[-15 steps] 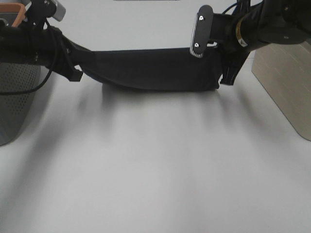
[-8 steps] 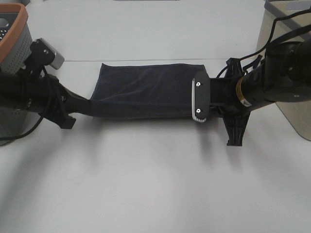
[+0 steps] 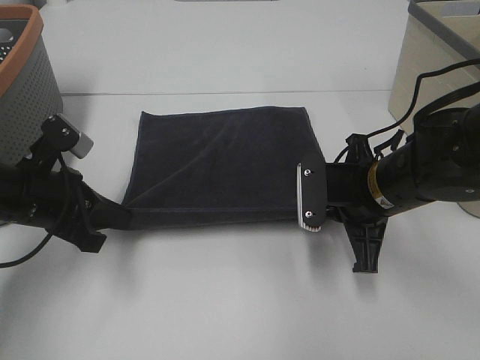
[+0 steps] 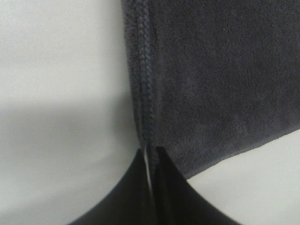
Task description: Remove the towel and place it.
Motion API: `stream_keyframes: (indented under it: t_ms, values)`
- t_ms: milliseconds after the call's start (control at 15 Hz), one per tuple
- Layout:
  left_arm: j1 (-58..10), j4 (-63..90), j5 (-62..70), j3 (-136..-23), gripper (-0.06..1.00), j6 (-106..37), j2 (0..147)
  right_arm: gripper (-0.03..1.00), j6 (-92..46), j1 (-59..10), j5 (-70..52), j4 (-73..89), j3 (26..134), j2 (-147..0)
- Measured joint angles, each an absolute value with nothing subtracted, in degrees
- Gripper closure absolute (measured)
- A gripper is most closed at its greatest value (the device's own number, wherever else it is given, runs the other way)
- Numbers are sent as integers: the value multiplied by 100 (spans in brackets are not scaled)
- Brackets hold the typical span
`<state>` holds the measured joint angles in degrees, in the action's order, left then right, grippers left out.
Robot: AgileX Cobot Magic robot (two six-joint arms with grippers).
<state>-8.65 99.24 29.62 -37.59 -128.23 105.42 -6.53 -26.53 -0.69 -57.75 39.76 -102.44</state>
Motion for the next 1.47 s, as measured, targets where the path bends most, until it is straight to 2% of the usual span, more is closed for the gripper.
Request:
stream_keyframes:
  t_ms: [133, 200, 267, 400, 467, 600, 933, 1200, 1400, 1467]
  values:
    - [-865, 9924, 2934, -3753, 88, -12817, 10525, 94, -653, -2653, -74, -5512, 3976, -10244]
    - [-865, 9924, 2922, -3753, 81, -12817, 10525, 88, -653, -2653, -97, -5420, 3976, -10244]
    - [-865, 9924, 2905, -3753, 71, -12817, 10520, 77, -653, -2653, -103, -5392, 3976, -10244]
    - [-865, 9924, 2905, -3753, 47, -12748, 10514, 48, -653, -2653, -103, -5386, 3976, -10244]
    - [-865, 9924, 2899, -3753, 37, -12611, 10514, 40, -653, -2653, -103, -5386, 3976, -10244]
    - [-865, 9924, 2888, -3753, 23, -12175, 10514, 36, -653, -2653, -143, -5386, 3976, -10239]
    - [-865, 9924, 2813, -3770, 20, -11402, 10170, 35, -653, -2653, -957, -5180, 3965, -9551]
    - [-865, 9672, 2704, -4269, 20, -10405, 9654, 35, -653, -2653, -1066, -5117, 3965, -8652]
    - [-865, 8846, 2699, -5128, 20, -9311, 9580, 37, -195, -2653, -1117, -5031, 4079, -8348]
    - [-865, 7924, 2653, -5884, 20, -8400, 9580, 39, 86, -2653, -1169, -5008, 4360, -8302]
